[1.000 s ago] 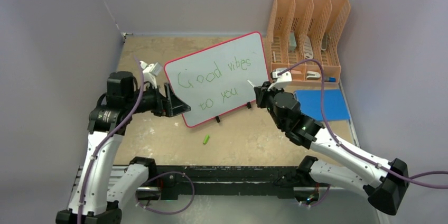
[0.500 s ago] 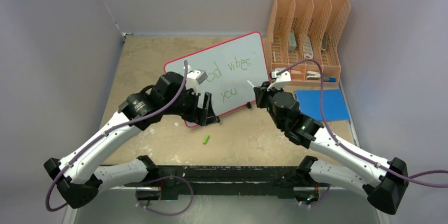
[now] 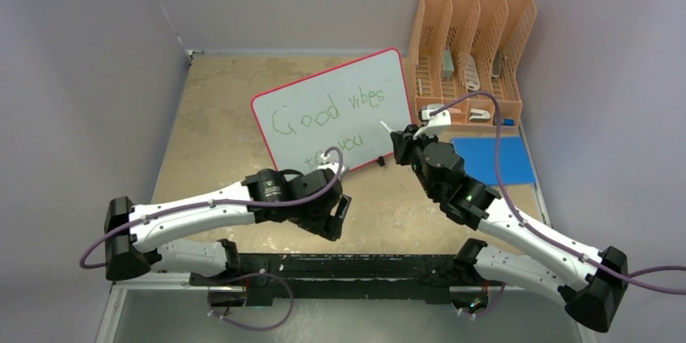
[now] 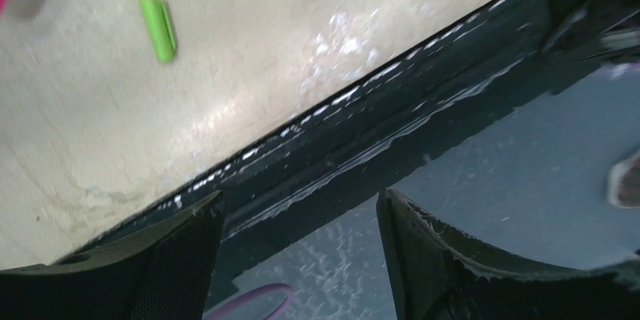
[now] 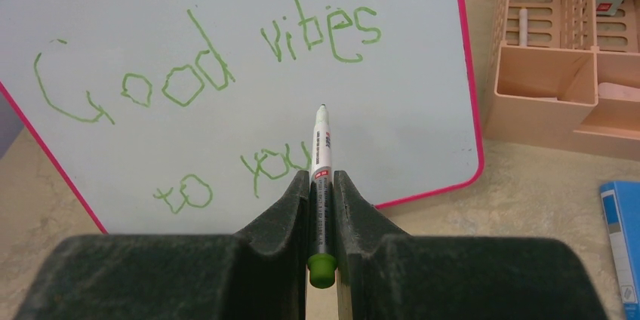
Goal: Write a sentence on the whiteboard
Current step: Pick up the pen cap from the center of the board.
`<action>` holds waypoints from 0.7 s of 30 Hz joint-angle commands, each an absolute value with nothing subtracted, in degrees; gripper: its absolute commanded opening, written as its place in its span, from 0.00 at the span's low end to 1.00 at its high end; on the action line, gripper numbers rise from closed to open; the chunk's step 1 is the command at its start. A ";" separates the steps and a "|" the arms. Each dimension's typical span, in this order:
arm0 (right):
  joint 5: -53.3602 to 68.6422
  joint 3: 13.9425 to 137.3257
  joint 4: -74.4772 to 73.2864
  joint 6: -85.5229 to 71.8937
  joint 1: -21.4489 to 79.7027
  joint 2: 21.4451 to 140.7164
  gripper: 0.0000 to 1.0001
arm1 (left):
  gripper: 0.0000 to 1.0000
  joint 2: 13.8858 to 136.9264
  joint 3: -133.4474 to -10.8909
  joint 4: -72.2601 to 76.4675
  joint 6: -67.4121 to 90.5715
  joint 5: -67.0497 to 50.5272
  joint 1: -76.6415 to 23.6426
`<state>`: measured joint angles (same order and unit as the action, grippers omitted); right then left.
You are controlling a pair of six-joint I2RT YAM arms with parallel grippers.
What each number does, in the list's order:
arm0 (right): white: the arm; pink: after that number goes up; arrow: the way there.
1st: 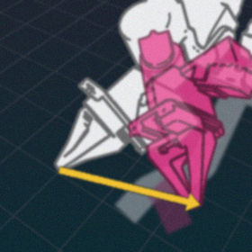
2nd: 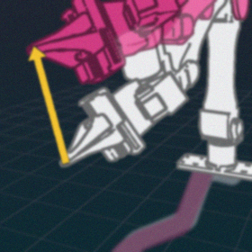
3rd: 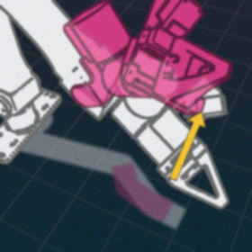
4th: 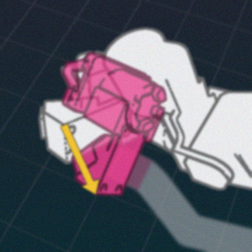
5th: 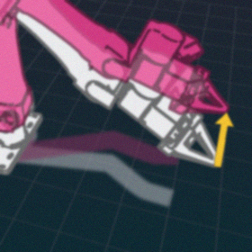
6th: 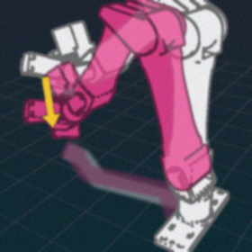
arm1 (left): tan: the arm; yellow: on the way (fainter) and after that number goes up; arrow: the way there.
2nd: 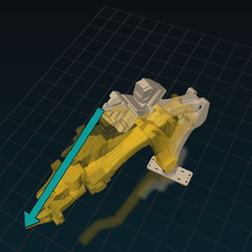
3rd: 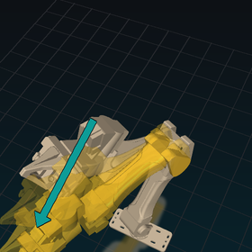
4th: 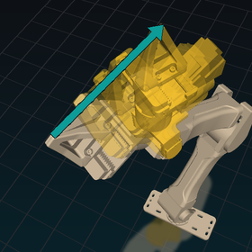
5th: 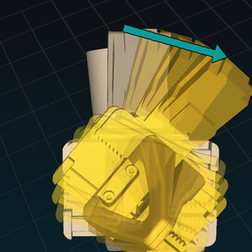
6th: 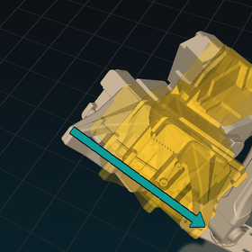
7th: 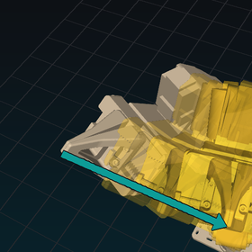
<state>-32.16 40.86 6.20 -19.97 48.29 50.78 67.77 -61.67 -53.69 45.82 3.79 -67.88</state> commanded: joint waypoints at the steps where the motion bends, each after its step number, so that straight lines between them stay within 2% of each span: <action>1: -33.92 40.73 7.28 -20.87 48.05 49.36 0.00 | 0.71 70.83 -59.48 -58.78 55.18 8.88 -72.49; 8: -33.38 40.53 8.00 -20.98 48.05 50.14 0.00 | 0.64 69.74 -52.93 -53.83 54.71 13.29 -68.02; 14: -32.98 40.32 8.43 -20.94 48.05 50.70 0.00 | 0.52 70.92 -48.32 -39.00 45.58 8.98 -58.28; 21: -32.69 40.34 8.00 -21.05 48.08 50.69 0.00 | 0.41 78.96 -48.58 -32.28 39.29 5.22 -52.45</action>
<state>-32.03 40.42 6.28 -20.38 48.29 51.00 76.20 -48.36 -38.98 44.53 7.68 -54.78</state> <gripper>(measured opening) 0.150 0.431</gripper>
